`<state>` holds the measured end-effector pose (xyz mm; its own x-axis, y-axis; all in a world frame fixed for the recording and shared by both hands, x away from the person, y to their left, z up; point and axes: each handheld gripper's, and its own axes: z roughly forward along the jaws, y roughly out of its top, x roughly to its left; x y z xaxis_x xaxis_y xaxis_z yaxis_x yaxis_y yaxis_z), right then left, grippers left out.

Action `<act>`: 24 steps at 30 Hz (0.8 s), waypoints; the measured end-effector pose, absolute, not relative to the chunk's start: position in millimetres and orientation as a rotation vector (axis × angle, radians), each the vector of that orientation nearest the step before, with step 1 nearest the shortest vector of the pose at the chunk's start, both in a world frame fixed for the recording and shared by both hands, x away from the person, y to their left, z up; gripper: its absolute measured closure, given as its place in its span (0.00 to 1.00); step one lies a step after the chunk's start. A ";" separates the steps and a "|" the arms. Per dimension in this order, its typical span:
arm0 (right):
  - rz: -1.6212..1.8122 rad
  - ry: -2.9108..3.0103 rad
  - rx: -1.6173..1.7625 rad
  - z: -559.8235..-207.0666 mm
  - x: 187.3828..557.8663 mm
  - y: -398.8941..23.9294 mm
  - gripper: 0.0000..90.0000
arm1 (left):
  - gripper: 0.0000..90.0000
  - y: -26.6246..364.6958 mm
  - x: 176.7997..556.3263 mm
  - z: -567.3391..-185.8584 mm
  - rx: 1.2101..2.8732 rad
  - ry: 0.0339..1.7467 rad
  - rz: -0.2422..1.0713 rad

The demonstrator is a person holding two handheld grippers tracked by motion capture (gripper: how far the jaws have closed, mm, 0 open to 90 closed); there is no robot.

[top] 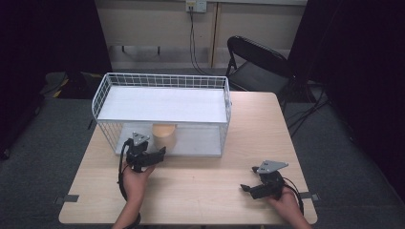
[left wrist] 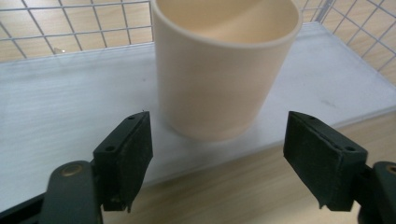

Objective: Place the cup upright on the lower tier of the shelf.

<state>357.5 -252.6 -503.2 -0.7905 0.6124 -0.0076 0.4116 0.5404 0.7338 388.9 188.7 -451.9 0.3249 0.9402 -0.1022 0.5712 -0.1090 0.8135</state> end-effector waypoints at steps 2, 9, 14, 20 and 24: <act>1.096 2.516 0.856 -503.2 357.5 -252.6 0.15 | 0.25 194.0 386.4 -451.5 1.789 1.343 0.552; 1.096 2.516 0.855 -503.2 357.5 -252.6 0.15 | 0.25 203.4 378.8 -446.2 1.789 1.313 0.525; 1.095 2.516 0.856 -503.2 357.4 -252.6 0.15 | 0.24 204.9 375.7 -444.8 1.783 1.299 0.520; 1.096 2.516 0.856 -503.2 357.5 -252.6 0.15 | 0.22 209.2 372.0 -445.0 1.785 1.282 0.507; 1.095 2.517 0.856 -503.2 357.5 -252.6 0.15 | 0.21 214.3 366.5 -445.5 1.784 1.260 0.485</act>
